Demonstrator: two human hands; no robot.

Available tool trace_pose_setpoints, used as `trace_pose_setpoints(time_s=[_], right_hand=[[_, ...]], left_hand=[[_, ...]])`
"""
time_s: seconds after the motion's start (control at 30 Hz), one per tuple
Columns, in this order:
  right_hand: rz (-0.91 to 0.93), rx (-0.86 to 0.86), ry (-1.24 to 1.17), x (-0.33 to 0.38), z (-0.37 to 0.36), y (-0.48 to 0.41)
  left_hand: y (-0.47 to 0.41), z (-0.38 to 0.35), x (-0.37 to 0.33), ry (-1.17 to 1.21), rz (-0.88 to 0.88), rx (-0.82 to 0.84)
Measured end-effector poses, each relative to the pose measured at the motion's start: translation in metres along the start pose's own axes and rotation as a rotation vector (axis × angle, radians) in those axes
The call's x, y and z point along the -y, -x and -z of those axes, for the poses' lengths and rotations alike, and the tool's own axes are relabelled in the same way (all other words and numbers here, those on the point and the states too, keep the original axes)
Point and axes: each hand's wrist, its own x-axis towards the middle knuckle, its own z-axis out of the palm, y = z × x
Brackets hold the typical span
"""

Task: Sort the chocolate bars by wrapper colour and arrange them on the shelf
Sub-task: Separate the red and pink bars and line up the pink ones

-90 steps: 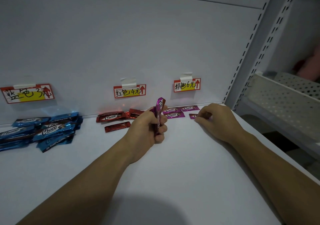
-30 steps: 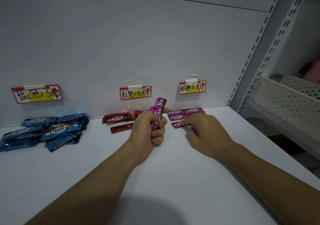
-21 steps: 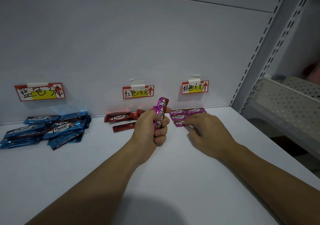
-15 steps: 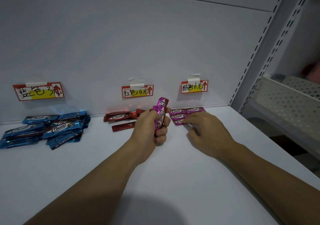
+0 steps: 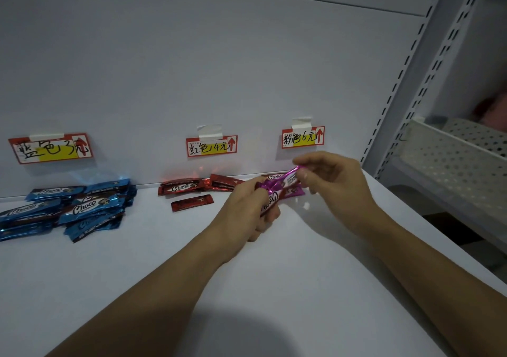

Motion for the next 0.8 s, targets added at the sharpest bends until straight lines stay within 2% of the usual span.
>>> trace_pose_setpoints(time_s=[0.1,0.2,0.3,0.33,0.43,0.5,0.67,0.73,0.8], right_hand=[[-0.12,-0.069,-0.029,-0.004,0.023,-0.008],[-0.273,-0.09,-0.027,-0.011,0.043,-0.013],[-0.382,-0.135,-0.04,-0.015,0.05,-0.017],[-0.398,-0.15,0.003,-0.017,0.051,-0.018],[-0.357,-0.168,0.343,-0.028,0.059,-0.023],[-0.336,-0.155,0.481,-0.031,0.066,-0.024],[-0.432,0.044,0.619,-0.03,0.074,-0.023],[-0.371,0.114,0.724,-0.032,0.07,-0.022],[-0.288,0.098,0.826,-0.034,0.064,-0.018]], left_hand=[[-0.002,-0.001,0.005,-0.055,-0.055,-0.1],[0.0,-0.003,0.009,-0.335,-0.207,-0.18],[0.001,-0.006,0.011,-0.573,-0.276,-0.202],[0.002,-0.008,0.011,-0.693,-0.301,-0.195],[0.001,-0.014,0.016,-1.054,-0.386,-0.124],[0.0,-0.018,0.02,-1.195,-0.371,-0.055],[-0.005,-0.016,0.025,-1.302,-0.343,0.019],[-0.006,-0.016,0.025,-1.322,-0.305,0.05],[-0.005,-0.016,0.025,-1.328,-0.296,0.062]])
